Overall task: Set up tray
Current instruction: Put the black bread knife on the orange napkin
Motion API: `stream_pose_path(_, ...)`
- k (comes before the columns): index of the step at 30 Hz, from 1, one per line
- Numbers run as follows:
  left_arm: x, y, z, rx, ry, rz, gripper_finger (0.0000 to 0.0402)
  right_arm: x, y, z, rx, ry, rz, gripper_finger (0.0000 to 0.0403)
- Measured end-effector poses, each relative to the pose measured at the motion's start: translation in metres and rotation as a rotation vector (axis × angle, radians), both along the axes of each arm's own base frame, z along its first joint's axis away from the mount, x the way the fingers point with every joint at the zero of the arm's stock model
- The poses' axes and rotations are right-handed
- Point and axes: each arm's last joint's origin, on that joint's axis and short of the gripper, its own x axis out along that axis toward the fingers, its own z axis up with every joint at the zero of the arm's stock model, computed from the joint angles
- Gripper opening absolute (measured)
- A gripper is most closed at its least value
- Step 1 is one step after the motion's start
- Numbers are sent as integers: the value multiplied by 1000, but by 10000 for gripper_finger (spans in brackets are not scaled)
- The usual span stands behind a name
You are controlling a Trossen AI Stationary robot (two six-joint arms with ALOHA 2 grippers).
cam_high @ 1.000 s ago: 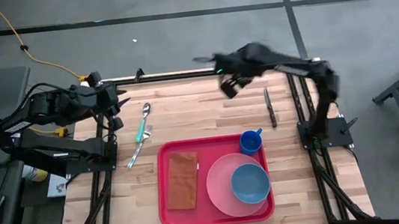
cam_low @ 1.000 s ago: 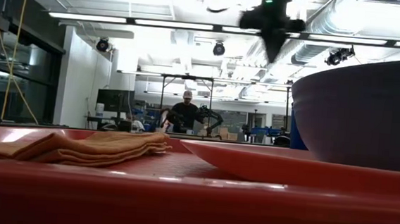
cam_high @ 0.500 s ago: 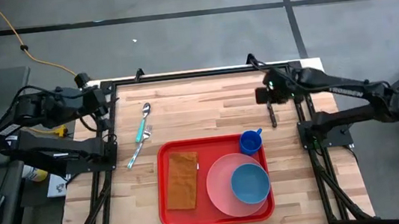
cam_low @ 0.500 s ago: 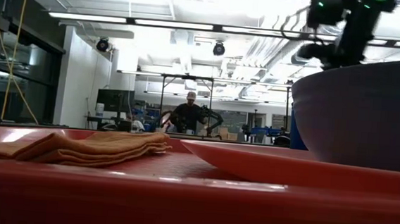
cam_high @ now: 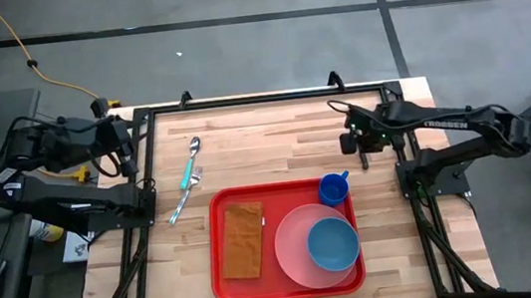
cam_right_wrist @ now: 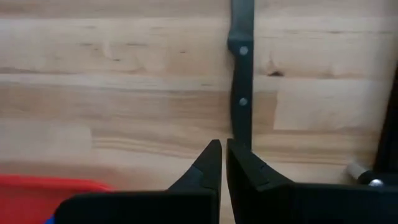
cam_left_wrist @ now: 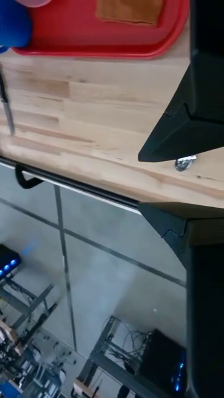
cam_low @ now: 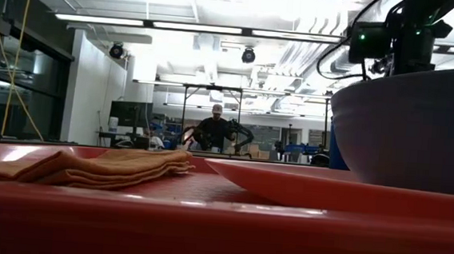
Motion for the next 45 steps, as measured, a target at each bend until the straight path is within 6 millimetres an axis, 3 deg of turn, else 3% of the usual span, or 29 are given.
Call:
stream_pose_path(5, -1, 0, -2, -4, 31, -2, 145, 6, -9, -7, 38, -20, 97, 25)
stream_pose_path(16, -1, -1, -3, -23, 28, -29, 145, -1, -29, -12, 25, -5, 66, 184)
stream_pose_path(20, -1, -1, -3, -23, 28, -29, 145, -5, -38, -15, 40, 8, 70, 220)
stream_pose_path(30, -1, -1, -3, -25, 27, -32, 145, 1, -51, -44, 149, 95, 108, 207)
stream_pose_path(45, -1, -2, -3, -44, 26, -47, 145, 5, -58, -65, 182, 178, 141, 201)
